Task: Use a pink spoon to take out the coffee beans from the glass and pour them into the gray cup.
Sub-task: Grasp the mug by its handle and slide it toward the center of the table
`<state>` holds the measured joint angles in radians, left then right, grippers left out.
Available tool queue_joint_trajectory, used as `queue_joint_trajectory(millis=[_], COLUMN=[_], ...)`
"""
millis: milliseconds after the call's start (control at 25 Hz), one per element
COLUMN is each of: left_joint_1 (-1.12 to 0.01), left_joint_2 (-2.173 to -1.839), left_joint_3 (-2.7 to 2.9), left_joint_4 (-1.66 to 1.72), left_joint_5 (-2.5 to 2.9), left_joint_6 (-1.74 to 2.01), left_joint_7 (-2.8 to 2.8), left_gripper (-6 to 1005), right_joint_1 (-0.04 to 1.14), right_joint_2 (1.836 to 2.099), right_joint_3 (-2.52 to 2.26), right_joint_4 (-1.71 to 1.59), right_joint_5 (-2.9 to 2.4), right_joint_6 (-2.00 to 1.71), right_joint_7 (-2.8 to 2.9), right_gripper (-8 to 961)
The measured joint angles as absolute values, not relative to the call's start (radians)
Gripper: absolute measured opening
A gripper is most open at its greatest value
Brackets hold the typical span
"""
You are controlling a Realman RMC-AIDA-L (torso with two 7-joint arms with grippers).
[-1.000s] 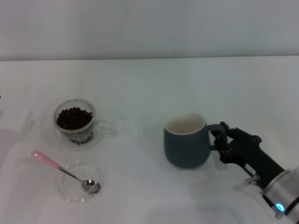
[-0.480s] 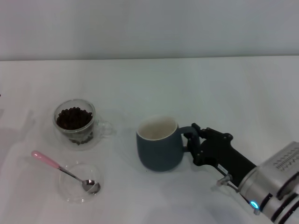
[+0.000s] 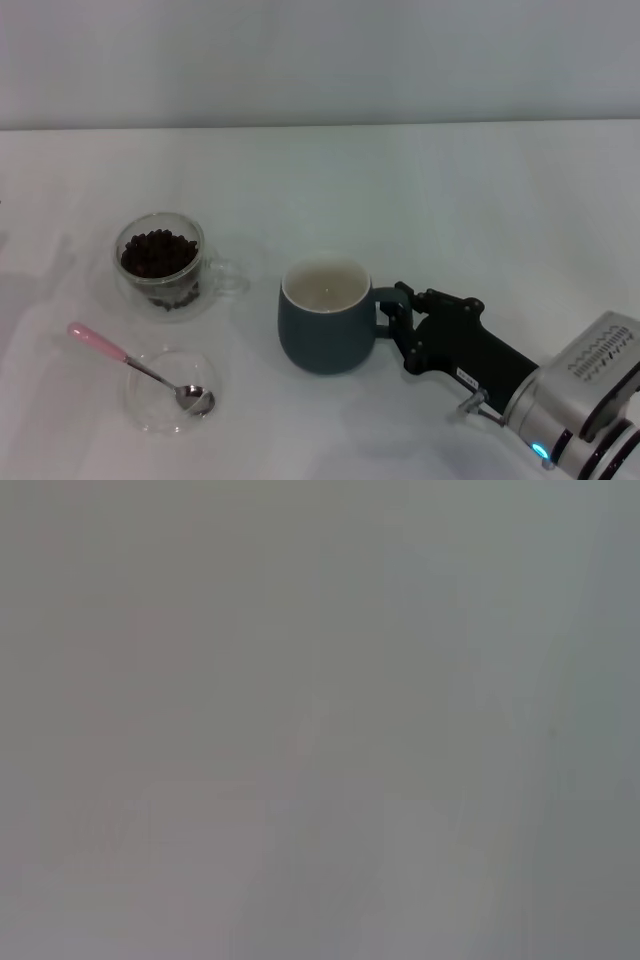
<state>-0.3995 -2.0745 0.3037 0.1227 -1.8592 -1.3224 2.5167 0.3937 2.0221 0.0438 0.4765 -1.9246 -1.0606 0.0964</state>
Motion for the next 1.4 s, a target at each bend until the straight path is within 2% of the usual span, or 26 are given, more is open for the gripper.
queue_joint_trajectory(millis=[160, 920, 1160, 1400], left_joint_1=[-0.402, -0.405, -0.399, -0.387], left_joint_2=[-2.074, -2.074, -2.075, -2.077], left_joint_3=[0.304, 0.302, 0.302, 0.302], left_joint_4=[0.123, 0.124, 0.124, 0.123], left_joint_5=[-1.859, -1.862, -1.872, -1.897], left_joint_6=[-1.319, -1.325, -1.326, -1.331], left_joint_7=[2.518, 2.514, 2.514, 2.514], left_gripper=[892, 892, 892, 894], right_joint_1=[0.393, 0.384, 0.353, 0.274], right_joint_2=[2.022, 2.019, 2.014, 2.008], right_joint_3=[0.046, 0.030, 0.026, 0.019], right_joint_4=[0.472, 0.470, 0.468, 0.436], right_joint_5=[-1.985, -2.025, -2.025, -2.025], right_joint_6=[-1.060, -1.057, -1.067, -1.165], right_joint_7=[0.095, 0.055, 0.067, 0.112], right_gripper=[177, 304, 489, 666])
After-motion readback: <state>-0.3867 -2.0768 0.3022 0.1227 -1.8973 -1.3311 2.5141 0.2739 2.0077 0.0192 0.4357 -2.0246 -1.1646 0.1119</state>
